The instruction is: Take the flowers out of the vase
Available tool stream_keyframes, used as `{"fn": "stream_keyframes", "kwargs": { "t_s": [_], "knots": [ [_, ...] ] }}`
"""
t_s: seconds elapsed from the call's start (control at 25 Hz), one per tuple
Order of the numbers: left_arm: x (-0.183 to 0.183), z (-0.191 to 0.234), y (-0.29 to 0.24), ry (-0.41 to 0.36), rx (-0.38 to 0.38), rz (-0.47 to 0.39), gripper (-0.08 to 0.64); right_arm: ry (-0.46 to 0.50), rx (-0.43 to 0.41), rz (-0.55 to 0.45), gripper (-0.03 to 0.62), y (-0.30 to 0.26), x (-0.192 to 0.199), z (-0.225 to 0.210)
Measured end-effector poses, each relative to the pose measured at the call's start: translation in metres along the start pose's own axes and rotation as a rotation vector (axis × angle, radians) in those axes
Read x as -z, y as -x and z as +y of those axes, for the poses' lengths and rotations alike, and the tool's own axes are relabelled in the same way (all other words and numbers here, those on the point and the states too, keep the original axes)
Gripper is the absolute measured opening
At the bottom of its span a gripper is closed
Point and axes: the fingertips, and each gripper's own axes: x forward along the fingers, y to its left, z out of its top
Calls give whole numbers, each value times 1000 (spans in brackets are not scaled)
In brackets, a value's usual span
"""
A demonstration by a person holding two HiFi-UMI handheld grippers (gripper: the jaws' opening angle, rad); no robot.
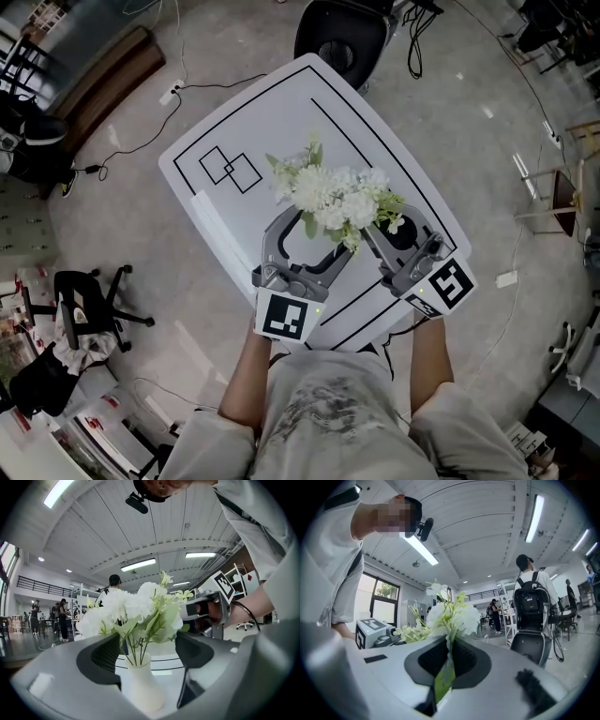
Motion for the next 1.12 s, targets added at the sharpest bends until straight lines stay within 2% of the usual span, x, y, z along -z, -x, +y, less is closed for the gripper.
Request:
{"fn": "stream_keyframes", "kwargs": {
  "t_s": [1.12],
  "knots": [
    [-59,-3,54,-62,-45,-97,209,69,4,-123,28,19,-62,44]
  ]
}}
